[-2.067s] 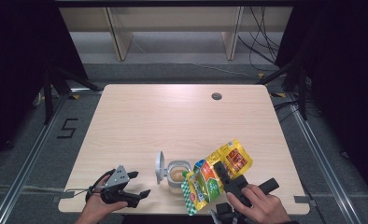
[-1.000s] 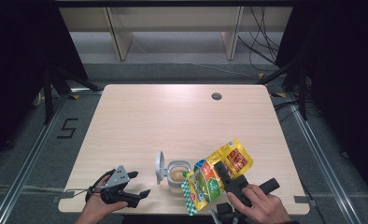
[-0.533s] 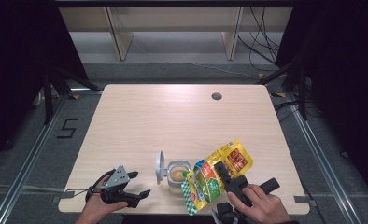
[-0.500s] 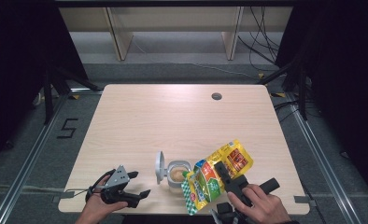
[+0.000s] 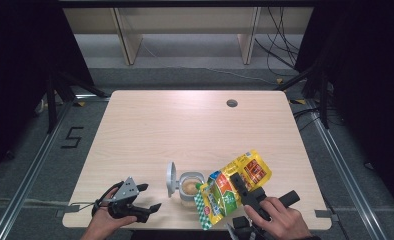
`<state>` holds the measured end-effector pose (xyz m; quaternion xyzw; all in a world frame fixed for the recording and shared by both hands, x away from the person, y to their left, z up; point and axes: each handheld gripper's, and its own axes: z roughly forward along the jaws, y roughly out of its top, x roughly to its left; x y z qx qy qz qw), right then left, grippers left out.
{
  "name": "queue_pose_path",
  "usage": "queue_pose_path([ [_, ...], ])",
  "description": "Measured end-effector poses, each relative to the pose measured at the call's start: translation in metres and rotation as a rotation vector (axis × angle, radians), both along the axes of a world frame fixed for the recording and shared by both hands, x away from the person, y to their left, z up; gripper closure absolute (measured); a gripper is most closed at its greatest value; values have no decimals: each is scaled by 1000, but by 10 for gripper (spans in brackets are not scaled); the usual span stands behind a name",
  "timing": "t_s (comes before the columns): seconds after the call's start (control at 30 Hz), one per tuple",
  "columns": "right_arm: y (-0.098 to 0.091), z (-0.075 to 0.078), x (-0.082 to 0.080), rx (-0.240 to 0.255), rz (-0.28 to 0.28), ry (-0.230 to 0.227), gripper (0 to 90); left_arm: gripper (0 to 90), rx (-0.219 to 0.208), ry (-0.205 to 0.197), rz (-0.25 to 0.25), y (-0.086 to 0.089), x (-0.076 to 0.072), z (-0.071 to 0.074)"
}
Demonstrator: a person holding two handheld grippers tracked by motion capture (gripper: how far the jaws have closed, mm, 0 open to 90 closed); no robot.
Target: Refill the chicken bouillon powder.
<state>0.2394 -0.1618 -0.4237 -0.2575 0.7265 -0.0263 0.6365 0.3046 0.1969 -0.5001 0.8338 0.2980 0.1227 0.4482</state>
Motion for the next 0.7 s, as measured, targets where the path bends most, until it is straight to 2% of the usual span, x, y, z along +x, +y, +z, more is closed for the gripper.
queue_pose_path([
  [0.23,0,0,0,-3,10,-2,627,182,8,1,2,1,0,1],
  [0.3,-1,0,0,9,-1,3,628,182,6,0,6,0,0,0],
  [0.33,-1,3,2,-29,22,-8,628,182,3,-1,10,0,0,0],
  [0.37,-2,0,0,22,-9,11,628,182,5,-3,9,0,0,1],
  [0.47,-2,2,1,7,7,6,628,182,6,-4,9,0,0,0],
  [0.7,-3,0,1,28,-5,16,629,182,6,-3,9,0,0,1],
])
